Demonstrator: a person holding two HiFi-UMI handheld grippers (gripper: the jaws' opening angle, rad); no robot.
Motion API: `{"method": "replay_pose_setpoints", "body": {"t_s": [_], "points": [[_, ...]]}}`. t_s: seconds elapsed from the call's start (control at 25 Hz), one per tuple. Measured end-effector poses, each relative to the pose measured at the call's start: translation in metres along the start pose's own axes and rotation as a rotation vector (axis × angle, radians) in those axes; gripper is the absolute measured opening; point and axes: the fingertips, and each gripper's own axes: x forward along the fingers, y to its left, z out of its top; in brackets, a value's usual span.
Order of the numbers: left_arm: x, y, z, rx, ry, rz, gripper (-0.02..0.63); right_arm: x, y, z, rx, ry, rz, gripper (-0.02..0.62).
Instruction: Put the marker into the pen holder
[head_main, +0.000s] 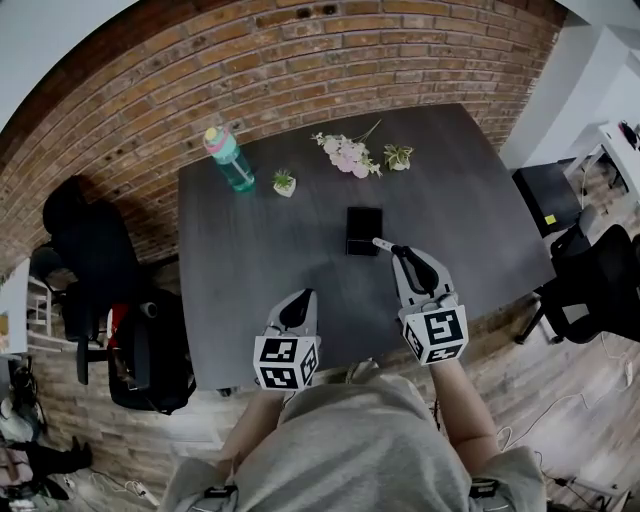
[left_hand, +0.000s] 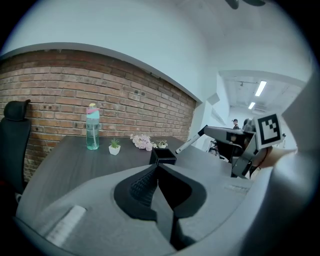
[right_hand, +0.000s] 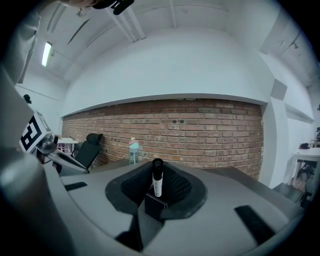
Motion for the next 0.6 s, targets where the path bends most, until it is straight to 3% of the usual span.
{"method": "replay_pose_setpoints", "body": {"t_s": [0.6], "points": [[0.029,0.018,0.004,-0.048,-0.005,0.073,0.018,0.076,-0.011,-0.037,-0.078,0.094,0.097,0.066]]}}
